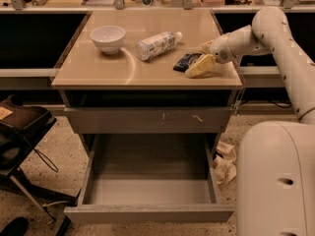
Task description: Place rxbar blueberry into middle drawer
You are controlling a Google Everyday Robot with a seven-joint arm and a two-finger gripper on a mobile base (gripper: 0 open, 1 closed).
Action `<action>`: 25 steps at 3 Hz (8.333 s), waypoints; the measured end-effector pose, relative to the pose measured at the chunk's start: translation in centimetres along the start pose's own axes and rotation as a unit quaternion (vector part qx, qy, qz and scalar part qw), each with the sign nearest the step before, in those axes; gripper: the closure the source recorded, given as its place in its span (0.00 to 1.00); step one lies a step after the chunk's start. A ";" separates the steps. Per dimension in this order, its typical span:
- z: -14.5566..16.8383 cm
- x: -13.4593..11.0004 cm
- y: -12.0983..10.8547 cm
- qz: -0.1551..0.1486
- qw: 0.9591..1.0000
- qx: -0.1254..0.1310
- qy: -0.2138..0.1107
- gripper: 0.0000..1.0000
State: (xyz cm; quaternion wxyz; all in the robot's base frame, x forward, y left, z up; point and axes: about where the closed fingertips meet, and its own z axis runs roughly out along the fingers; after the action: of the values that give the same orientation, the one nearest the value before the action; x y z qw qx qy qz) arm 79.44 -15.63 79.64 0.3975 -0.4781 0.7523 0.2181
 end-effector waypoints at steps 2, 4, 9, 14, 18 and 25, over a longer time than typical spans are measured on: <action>0.0 0.0 0.0 0.000 1.000 0.000 0.000 0.88; -0.8 -1.1 -0.1 0.000 1.000 0.000 0.000 1.00; -18.2 -4.8 17.7 -0.032 0.989 0.045 -0.134 1.00; -1.1 20.6 19.4 -0.020 0.999 0.039 -0.006 1.00; 11.5 31.3 20.2 0.016 1.000 -0.004 0.018 1.00; 18.3 34.4 20.5 0.026 0.998 0.015 0.060 0.12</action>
Offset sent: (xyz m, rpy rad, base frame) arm 0.0000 0.0000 0.0000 0.0000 0.0000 0.0000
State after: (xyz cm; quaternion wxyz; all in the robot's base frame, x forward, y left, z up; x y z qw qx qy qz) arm 60.51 -12.25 40.03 0.3534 -0.4644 0.7900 0.1878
